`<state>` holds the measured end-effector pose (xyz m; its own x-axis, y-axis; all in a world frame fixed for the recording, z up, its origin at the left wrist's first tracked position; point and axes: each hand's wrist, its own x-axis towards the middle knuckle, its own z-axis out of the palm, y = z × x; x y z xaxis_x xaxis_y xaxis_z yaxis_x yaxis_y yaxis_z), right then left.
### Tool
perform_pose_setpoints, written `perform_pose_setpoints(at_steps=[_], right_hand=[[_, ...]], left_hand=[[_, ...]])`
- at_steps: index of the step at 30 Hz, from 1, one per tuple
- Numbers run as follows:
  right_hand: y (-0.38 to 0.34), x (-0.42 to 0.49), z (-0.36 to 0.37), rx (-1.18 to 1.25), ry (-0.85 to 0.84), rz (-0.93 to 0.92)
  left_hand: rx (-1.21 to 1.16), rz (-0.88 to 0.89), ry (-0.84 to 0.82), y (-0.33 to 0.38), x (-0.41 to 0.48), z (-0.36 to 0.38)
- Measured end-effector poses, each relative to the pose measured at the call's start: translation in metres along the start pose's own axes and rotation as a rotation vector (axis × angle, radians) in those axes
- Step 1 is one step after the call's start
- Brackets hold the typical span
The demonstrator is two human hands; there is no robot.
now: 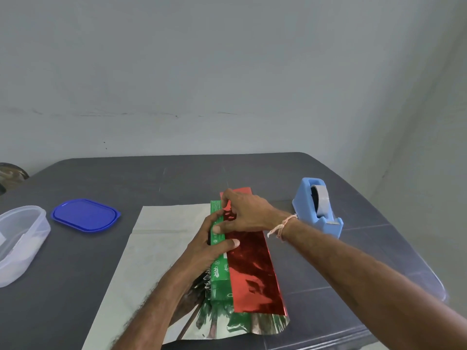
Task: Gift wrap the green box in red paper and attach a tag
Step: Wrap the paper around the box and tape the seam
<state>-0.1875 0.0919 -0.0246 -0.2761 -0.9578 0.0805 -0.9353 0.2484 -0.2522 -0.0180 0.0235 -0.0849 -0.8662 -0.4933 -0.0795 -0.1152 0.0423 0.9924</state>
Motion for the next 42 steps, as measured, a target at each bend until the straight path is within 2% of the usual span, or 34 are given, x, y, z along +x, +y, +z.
perform_pose_setpoints(at_steps=[3,5,7,11,12,15,16,17,19,20,22,23,24,26,29,31,34,42], right_hand=[[-0.001,-0.003,0.000,0.034,0.000,-0.010],[0.003,-0.008,0.000,0.210,0.037,-0.020],[0.010,-0.017,-0.001,0.359,0.119,-0.008],[0.027,-0.047,0.006,0.348,0.361,0.031],[0.030,-0.054,0.008,0.356,0.376,0.054],[0.036,-0.073,0.016,0.346,0.230,0.102],[0.036,-0.079,0.018,0.404,0.235,0.126],[0.035,-0.086,0.020,0.502,0.310,0.163],[0.030,-0.101,0.020,0.676,0.577,0.279],[0.027,-0.109,0.021,0.676,0.722,0.344],[0.026,-0.126,0.022,0.516,0.954,0.459],[0.027,-0.135,0.020,0.406,1.013,0.527],[0.031,-0.142,0.017,0.327,1.022,0.606],[0.046,-0.151,0.006,0.326,0.903,0.763],[0.074,-0.152,-0.018,0.469,0.637,0.912],[0.085,-0.150,-0.034,0.619,0.562,0.934],[0.094,-0.145,-0.048,0.856,0.547,0.958],[0.085,-0.150,-0.040,1.115,0.668,0.958]], left_hand=[[0.007,0.005,0.002,0.000,0.000,0.000],[0.009,0.010,0.008,0.000,0.000,0.001],[-0.001,0.015,0.003,0.001,-0.001,0.001],[-0.021,0.018,-0.004,0.001,-0.003,0.001],[-0.013,0.019,-0.004,0.001,-0.003,0.001],[0.008,0.010,0.002,0.003,-0.005,0.001],[0.012,0.012,0.001,0.003,-0.005,0.001],[0.022,0.012,0.002,0.004,-0.005,0.001],[0.054,0.016,0.005,0.003,-0.005,-0.001],[0.060,0.014,0.008,0.002,-0.005,-0.002],[0.052,0.007,0.008,0.001,-0.005,-0.002],[0.050,0.012,0.002,0.002,-0.005,-0.001],[0.050,0.020,-0.001,0.003,-0.006,0.000],[0.045,0.021,0.010,0.004,-0.006,-0.001],[0.036,0.017,0.006,0.004,-0.007,-0.001],[0.033,0.021,0.011,0.005,-0.008,0.000],[0.030,0.032,0.024,0.005,-0.007,0.002],[0.014,0.029,0.019,0.003,-0.007,0.001]])
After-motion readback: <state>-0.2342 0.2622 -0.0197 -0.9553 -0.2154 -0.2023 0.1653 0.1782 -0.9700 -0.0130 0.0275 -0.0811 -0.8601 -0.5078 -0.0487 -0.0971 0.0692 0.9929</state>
